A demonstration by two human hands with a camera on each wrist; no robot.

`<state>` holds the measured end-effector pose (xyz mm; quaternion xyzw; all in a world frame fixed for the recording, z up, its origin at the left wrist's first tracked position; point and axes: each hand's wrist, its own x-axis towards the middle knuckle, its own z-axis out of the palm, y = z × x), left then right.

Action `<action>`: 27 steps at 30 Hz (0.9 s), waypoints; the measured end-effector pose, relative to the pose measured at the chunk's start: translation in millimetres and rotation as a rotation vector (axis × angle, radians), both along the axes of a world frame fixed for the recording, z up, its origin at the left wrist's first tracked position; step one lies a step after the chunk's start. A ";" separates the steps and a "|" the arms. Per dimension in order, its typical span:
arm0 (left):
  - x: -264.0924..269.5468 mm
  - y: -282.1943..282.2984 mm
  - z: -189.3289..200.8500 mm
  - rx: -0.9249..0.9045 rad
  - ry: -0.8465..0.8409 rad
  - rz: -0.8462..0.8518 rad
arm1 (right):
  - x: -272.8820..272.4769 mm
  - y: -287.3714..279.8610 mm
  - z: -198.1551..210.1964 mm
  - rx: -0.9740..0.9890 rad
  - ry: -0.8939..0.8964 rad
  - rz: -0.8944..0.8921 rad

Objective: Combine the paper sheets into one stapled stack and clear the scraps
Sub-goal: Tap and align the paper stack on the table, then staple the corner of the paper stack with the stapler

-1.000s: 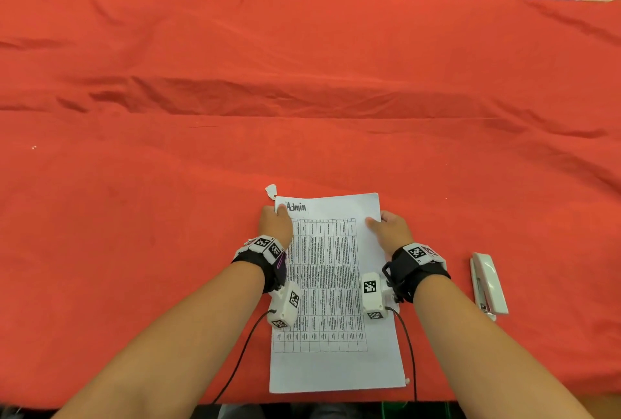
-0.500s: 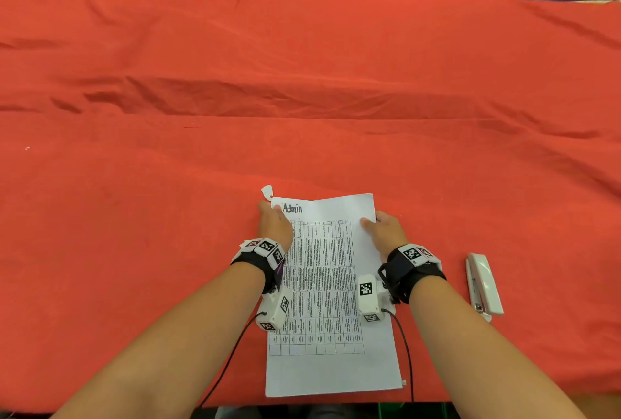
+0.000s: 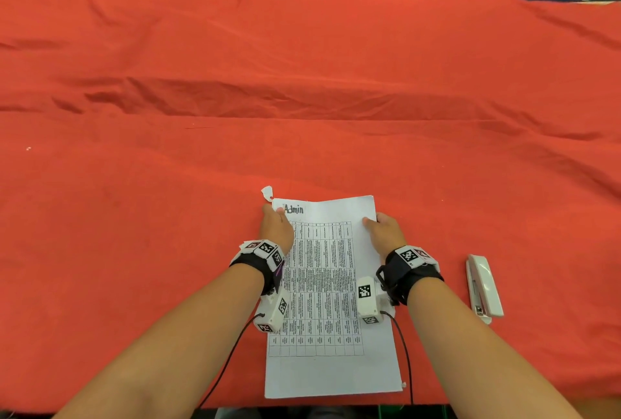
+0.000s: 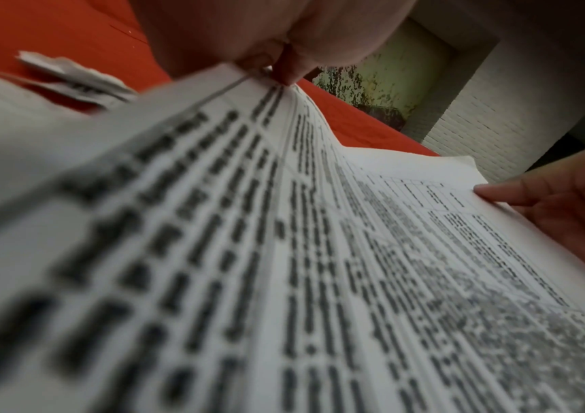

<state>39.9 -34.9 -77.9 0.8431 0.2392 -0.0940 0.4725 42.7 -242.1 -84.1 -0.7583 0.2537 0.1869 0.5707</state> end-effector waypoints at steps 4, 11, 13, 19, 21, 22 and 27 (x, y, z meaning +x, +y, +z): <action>-0.5 7.5 0.0 -0.034 0.047 -0.022 | 0.4 -0.4 -2.0 -0.037 -0.008 -0.005; -1.8 17.7 -9.8 -0.062 0.124 -0.038 | 1.8 -1.6 -8.9 -0.061 -0.021 -0.009; -0.2 18.7 -11.0 -0.097 0.120 -0.022 | 1.6 -1.9 -9.2 -0.063 -0.017 -0.011; -0.4 26.0 -17.2 -0.133 0.116 -0.030 | -8.0 -30.1 20.4 -0.183 -0.098 -0.006; -1.3 26.6 -16.6 -0.144 0.100 -0.032 | -15.1 -58.2 28.9 -0.410 -0.146 -0.030; -1.7 26.2 -16.2 -0.148 0.091 -0.036 | -20.4 -73.1 32.6 -0.549 -0.130 -0.049; -3.6 24.6 -13.0 -0.162 0.054 -0.030 | -46.2 -127.9 33.3 -0.880 0.182 -0.231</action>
